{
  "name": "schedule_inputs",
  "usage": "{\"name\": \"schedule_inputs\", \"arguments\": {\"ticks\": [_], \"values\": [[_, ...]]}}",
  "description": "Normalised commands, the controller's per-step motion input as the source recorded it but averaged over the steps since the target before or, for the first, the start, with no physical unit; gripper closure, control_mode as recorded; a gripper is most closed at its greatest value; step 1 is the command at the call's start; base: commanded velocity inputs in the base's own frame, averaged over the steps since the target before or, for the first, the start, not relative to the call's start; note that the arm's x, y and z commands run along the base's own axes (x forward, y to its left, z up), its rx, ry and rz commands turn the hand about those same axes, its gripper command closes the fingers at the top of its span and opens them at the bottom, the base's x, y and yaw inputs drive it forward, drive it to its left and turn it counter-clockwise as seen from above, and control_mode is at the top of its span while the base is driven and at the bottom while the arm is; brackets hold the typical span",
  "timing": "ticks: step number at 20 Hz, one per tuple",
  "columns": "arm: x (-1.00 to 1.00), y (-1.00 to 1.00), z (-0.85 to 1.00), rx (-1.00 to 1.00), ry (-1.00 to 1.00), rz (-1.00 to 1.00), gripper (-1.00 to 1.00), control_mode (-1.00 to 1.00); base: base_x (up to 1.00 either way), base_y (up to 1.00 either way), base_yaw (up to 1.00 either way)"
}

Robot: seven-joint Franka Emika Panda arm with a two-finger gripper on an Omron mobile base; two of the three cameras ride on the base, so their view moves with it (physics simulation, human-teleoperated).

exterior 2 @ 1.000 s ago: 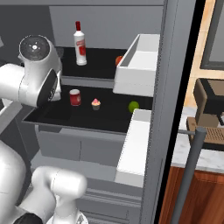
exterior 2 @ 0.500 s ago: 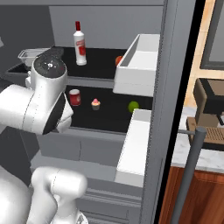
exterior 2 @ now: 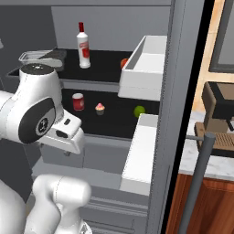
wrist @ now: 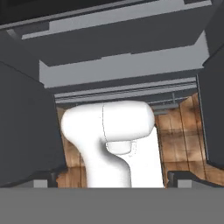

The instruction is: Place the tupperware on the top shelf of the fridge. Make space for the tupperware among the existing items by rearranging them on the shelves if needed. Close the fridge door when finished.

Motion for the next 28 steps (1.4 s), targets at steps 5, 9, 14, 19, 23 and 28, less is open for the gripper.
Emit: {"name": "schedule_inputs", "arguments": {"ticks": [5, 9, 14, 19, 23, 28], "values": [[-0.08, -0.02, 0.00, 0.00, -0.01, 0.04, -1.00, -1.00, 0.00, 0.00, 0.00], [0.00, 0.00, 0.00, 0.00, 0.00, 0.00, -1.00, 1.00, -0.18, 0.00, -0.06], [0.00, 0.00, 0.00, 0.00, 0.00, 0.00, -1.00, 1.00, -0.92, 0.00, -0.21], [0.00, 0.00, 0.00, 0.00, 0.00, 0.00, -1.00, 1.00, -0.60, 0.01, -0.15], [0.00, 0.00, 0.00, 0.00, 0.00, 0.00, -1.00, 1.00, -0.16, 0.08, -0.04], [-0.23, 0.17, 0.00, -0.05, 0.00, 0.13, -1.00, -1.00, 0.00, 0.00, 0.00]]}}
